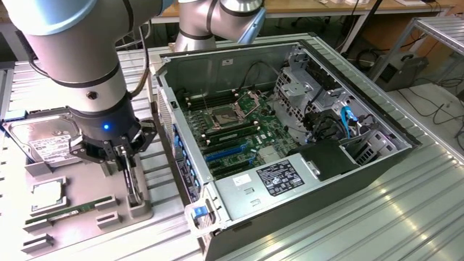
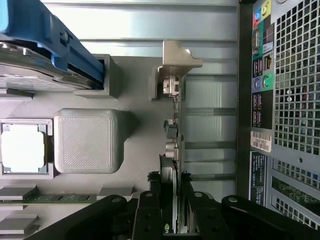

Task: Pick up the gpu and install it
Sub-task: 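Pick up the gpu and move the gpu toward the slot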

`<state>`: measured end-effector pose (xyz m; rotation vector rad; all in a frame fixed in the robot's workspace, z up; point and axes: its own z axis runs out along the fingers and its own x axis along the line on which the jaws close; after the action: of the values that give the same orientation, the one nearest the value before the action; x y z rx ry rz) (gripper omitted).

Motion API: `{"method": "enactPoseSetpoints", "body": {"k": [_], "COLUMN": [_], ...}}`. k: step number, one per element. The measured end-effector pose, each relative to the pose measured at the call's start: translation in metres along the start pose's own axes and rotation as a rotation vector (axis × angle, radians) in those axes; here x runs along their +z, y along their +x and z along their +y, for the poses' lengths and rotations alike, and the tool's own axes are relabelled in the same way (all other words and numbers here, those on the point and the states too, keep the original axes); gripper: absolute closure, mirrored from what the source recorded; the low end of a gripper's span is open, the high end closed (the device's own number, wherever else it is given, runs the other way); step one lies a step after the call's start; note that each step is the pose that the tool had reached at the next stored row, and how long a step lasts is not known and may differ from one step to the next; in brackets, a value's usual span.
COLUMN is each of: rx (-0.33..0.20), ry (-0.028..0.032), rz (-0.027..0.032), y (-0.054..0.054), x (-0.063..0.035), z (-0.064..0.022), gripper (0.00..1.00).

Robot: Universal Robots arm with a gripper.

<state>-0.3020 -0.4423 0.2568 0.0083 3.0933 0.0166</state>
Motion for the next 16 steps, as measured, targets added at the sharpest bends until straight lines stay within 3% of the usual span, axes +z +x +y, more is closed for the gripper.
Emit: {"method": "enactPoseSetpoints", "body": {"k": [6, 8, 16], "rx": [-0.002, -0.003, -0.004], "ry": [-0.0009, -0.0010, -0.0012], "rz": [-0.0001, 0.0000, 0.0004], "y": [-0.003, -0.005, -0.011], "x": [-0.0239, -0.0399, -0.0816], "z": [0.0002, 0.0003, -0.0008], "gripper": [0.74, 0.74, 0.74]}}
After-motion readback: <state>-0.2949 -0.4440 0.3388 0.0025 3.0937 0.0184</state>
